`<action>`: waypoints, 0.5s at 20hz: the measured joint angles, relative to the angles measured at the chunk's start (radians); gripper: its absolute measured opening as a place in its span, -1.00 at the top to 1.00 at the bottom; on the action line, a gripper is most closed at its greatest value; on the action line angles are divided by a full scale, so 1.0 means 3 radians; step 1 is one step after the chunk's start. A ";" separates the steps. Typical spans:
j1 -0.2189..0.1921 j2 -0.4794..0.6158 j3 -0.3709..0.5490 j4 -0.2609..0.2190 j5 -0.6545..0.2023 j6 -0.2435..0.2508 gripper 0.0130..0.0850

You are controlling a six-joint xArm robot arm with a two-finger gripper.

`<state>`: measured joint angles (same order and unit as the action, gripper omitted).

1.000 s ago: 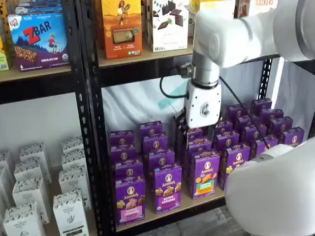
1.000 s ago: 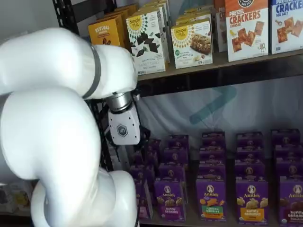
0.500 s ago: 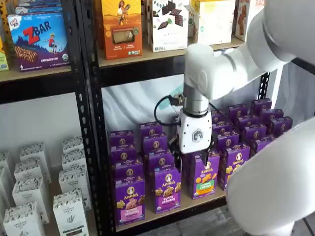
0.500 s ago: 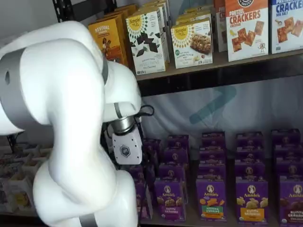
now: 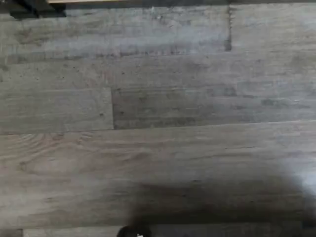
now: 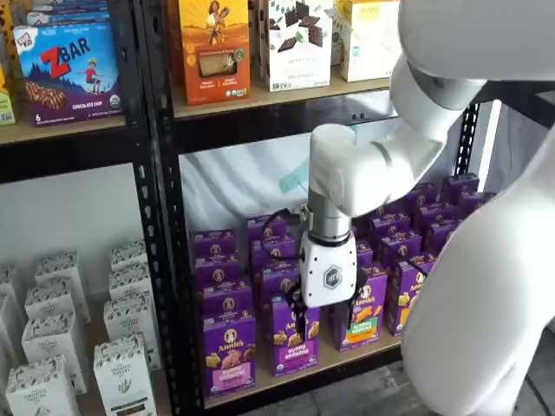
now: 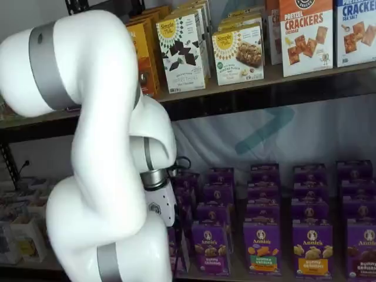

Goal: Pick up the purple box with a pink patch in the middle, on the bottom shelf, the first box from the left

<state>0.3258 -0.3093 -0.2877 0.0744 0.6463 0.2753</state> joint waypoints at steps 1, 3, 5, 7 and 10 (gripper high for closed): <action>0.0022 0.0102 -0.0013 0.0053 -0.0080 -0.0026 -1.00; 0.0060 0.0260 -0.0042 0.0139 -0.0192 -0.0066 -1.00; 0.0101 0.0414 -0.0085 0.0150 -0.0268 -0.0043 -1.00; 0.0132 0.0545 -0.0121 0.0149 -0.0342 -0.0016 -1.00; 0.0165 0.0729 -0.0167 0.0021 -0.0487 0.0120 -1.00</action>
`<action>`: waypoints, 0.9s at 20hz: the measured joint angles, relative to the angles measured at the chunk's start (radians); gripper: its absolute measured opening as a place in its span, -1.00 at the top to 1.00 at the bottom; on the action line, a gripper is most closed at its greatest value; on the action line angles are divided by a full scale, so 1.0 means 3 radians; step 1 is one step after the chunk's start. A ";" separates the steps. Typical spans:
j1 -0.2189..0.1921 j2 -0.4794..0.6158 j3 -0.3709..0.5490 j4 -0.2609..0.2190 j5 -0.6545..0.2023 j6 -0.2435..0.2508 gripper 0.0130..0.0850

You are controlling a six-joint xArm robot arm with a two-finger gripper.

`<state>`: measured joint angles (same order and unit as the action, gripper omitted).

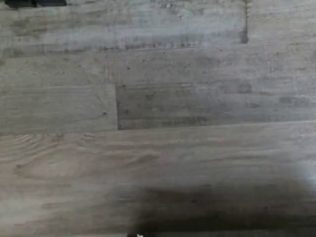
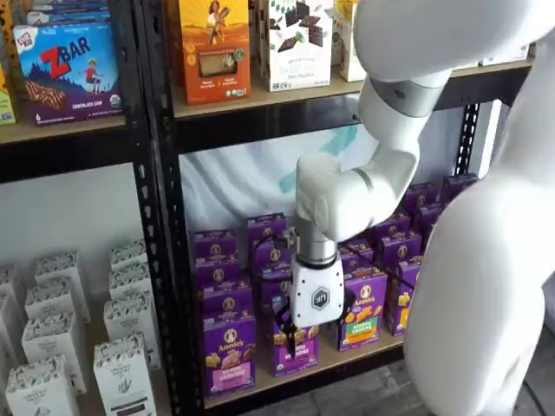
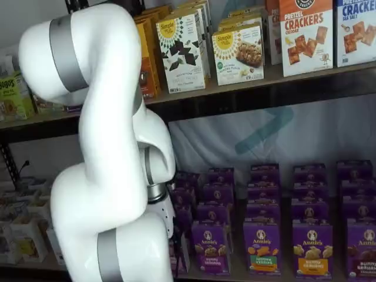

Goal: Pick up the purple box with a pink patch in the middle, on the bottom shelf, the first box from the left

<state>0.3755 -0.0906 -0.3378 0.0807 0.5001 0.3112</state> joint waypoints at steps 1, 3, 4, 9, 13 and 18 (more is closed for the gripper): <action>0.0010 0.0067 -0.0013 -0.0065 -0.0074 0.0065 -1.00; 0.0022 0.0179 -0.0049 -0.0171 -0.0157 0.0168 -1.00; 0.0026 0.0228 -0.0068 -0.0197 -0.0184 0.0196 -1.00; 0.0039 0.0457 -0.0161 -0.0324 -0.0337 0.0324 -1.00; 0.0058 0.0656 -0.0266 -0.0388 -0.0519 0.0402 -1.00; 0.0094 0.0867 -0.0433 -0.0368 -0.0657 0.0417 -1.00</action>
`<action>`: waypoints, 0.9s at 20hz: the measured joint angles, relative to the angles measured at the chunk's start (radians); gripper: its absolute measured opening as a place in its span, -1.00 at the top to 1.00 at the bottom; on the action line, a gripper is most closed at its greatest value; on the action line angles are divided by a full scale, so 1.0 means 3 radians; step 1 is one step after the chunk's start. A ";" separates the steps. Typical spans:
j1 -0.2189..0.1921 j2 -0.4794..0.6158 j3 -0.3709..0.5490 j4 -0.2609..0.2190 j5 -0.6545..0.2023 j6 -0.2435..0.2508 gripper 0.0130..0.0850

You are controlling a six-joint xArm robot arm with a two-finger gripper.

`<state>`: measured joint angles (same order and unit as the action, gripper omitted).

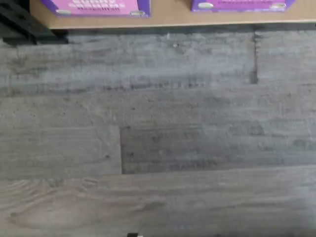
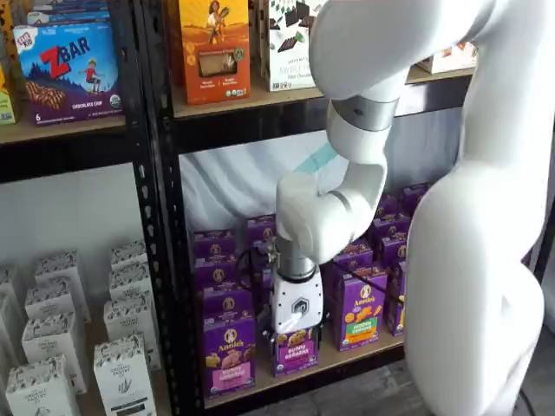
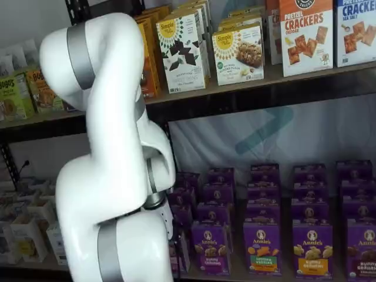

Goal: Pick up the purple box with a pink patch in the middle, on the bottom shelf, the first box from the left

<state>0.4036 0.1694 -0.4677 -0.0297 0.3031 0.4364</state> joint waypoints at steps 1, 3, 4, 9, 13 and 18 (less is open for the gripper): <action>0.0016 0.0059 -0.0058 0.0033 -0.0002 -0.0016 -1.00; 0.0042 0.0177 -0.0186 0.0087 0.0031 -0.0042 -1.00; 0.0054 0.0253 -0.0270 0.0100 0.0051 -0.0043 -1.00; 0.0110 0.0529 -0.0545 0.0117 0.0042 -0.0003 -1.00; 0.0154 0.0717 -0.0723 0.0262 0.0012 -0.0097 -1.00; 0.0158 0.0927 -0.0958 0.0218 -0.0042 -0.0052 -1.00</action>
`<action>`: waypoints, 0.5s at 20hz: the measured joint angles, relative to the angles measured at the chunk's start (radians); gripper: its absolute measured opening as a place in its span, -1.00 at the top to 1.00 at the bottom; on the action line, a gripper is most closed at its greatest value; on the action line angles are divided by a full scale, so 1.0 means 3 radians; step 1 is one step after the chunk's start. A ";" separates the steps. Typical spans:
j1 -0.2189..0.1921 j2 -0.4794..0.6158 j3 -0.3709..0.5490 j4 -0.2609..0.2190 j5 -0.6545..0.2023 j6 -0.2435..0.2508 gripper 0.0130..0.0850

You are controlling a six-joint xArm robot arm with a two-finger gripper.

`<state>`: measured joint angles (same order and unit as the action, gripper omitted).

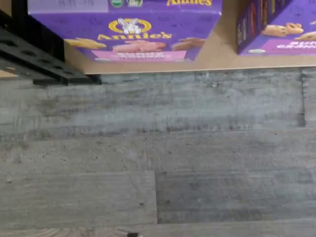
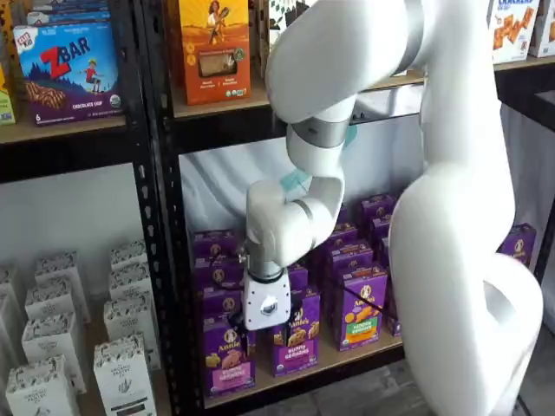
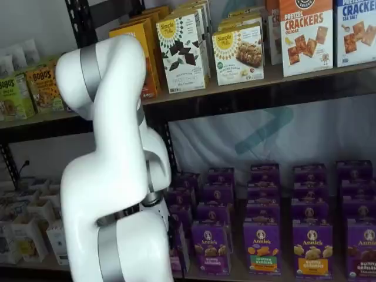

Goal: Pick up the purple box with a pink patch in the middle, on the bottom shelf, the first box from the left

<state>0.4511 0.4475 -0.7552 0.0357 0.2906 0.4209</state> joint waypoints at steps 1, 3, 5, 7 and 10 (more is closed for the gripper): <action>0.0000 0.0021 -0.0035 0.0024 0.0016 -0.0023 -1.00; -0.0008 0.0075 -0.0128 0.0035 0.0063 -0.0039 -1.00; -0.0020 0.0119 -0.0189 0.0024 0.0069 -0.0039 -1.00; -0.0031 0.0164 -0.0244 0.0035 0.0039 -0.0061 -1.00; -0.0055 0.0241 -0.0345 -0.0040 -0.0001 -0.0018 -1.00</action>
<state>0.4344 0.5197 -0.8587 0.0236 0.2903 0.4156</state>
